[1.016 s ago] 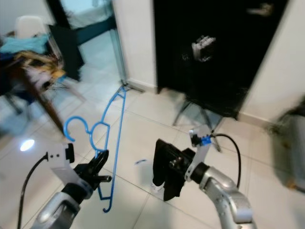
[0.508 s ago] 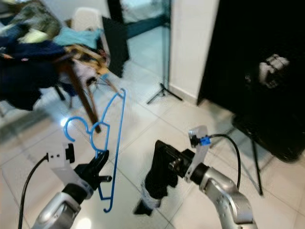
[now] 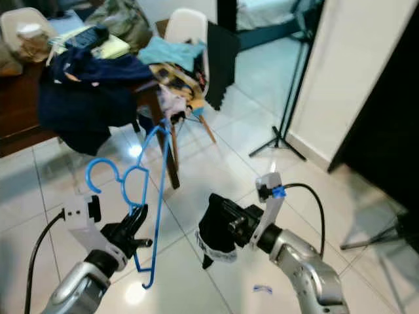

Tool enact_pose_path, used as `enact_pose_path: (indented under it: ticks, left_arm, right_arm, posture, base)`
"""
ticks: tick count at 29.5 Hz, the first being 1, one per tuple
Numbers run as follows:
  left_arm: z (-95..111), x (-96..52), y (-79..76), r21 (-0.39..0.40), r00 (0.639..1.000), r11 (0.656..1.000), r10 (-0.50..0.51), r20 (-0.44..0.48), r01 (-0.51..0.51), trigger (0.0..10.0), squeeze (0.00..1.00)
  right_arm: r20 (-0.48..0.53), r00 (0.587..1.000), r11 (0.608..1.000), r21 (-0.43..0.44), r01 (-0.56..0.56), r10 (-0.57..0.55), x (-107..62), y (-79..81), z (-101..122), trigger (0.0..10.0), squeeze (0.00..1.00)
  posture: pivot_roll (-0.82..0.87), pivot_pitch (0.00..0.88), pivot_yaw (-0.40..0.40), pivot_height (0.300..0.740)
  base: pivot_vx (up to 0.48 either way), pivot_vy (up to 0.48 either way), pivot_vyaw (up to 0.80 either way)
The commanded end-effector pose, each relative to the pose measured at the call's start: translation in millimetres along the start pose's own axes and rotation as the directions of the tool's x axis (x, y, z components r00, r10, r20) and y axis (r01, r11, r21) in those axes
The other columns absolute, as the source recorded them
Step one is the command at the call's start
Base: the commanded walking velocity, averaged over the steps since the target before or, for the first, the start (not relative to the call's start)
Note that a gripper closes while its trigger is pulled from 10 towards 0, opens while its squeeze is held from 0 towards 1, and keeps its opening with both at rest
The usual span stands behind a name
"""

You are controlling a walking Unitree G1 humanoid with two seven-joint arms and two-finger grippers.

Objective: Hang hanger

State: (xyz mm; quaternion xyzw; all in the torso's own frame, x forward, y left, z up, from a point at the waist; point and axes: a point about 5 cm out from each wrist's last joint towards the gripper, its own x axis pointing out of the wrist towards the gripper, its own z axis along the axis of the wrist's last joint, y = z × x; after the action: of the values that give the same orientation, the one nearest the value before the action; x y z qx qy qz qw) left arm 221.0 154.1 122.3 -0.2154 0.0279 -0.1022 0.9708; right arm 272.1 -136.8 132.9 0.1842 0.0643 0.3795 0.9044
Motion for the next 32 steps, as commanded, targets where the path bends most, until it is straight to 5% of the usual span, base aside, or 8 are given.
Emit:
enact_pose_path:
  ticks: [1, 3, 11, 25, 28, 29, 32]
  left_arm:
    - [-0.7, -2.0, 4.3, 0.004, 1.000, 1.000, 0.013, -0.013, -0.013, 10.0, 0.00]
    - [-8.3, -5.8, 6.5, -0.001, 0.997, 1.000, 0.030, -0.074, -0.030, 10.0, 0.00]
    - [-7.3, -14.6, 6.3, 0.023, 0.997, 0.997, 0.072, -0.042, -0.071, 10.0, 0.00]
    - [23.9, -5.2, 0.0, 0.308, 0.983, 0.939, 0.111, 0.147, -0.152, 10.0, 0.00]
    - [33.4, -1.9, 0.8, 0.325, 0.977, 0.930, 0.116, 0.178, -0.170, 10.0, 0.00]
    - [49.6, 4.8, 3.9, 0.356, 0.967, 0.914, 0.117, 0.227, -0.194, 10.0, 0.00]
    - [54.9, 7.8, 5.0, 0.369, 0.963, 0.908, 0.114, 0.243, -0.201, 10.0, 0.00]
  right_arm:
    - [-0.010, 1.000, 1.000, 0.029, 0.003, -0.003, 0.9, 1.4, -6.6, 10.0, 0.00]
    - [0.021, 0.997, 0.996, -0.053, 0.070, -0.069, 9.5, -6.5, 2.1, 10.0, 0.00]
    - [0.086, 0.993, 0.990, -0.110, 0.087, -0.077, 30.2, -9.9, 20.8, 10.0, 0.00]
    - [0.210, 0.978, 0.987, -0.159, 0.028, 0.007, 66.7, -0.5, 61.8, 10.0, 0.00]
    - [0.232, 0.973, 0.984, -0.175, 0.020, 0.021, 72.7, 2.0, 70.5, 10.0, 0.00]
    - [0.280, 0.956, 0.977, -0.211, -0.024, 0.084, 89.0, 15.7, 91.7, 10.0, 0.00]
    - [0.307, 0.943, 0.972, -0.229, -0.057, 0.128, 98.6, 26.4, 104.1, 10.0, 0.00]
  posture:
    - [0.00, 0.119, -0.002, 0.740]
    - [0.00, 0.104, 0.002, 0.740]
    - [0.03, 0.084, -0.005, 0.740]
    - [0.04, 0.058, -0.024, 0.740]
    - [0.03, 0.057, -0.022, 0.740]
    - [0.04, 0.056, -0.024, 0.740]
    - [0.04, 0.056, -0.024, 0.740]
  base:
    - [0.480, 0.000, 0.00]
    - [0.469, 0.000, 0.00]
    - [0.464, 0.000, 0.00]
    - [0.462, 0.000, 0.76]
    - [0.465, 0.000, 0.76]
    - [0.465, 0.000, 0.76]
    - [0.465, 0.000, 0.76]
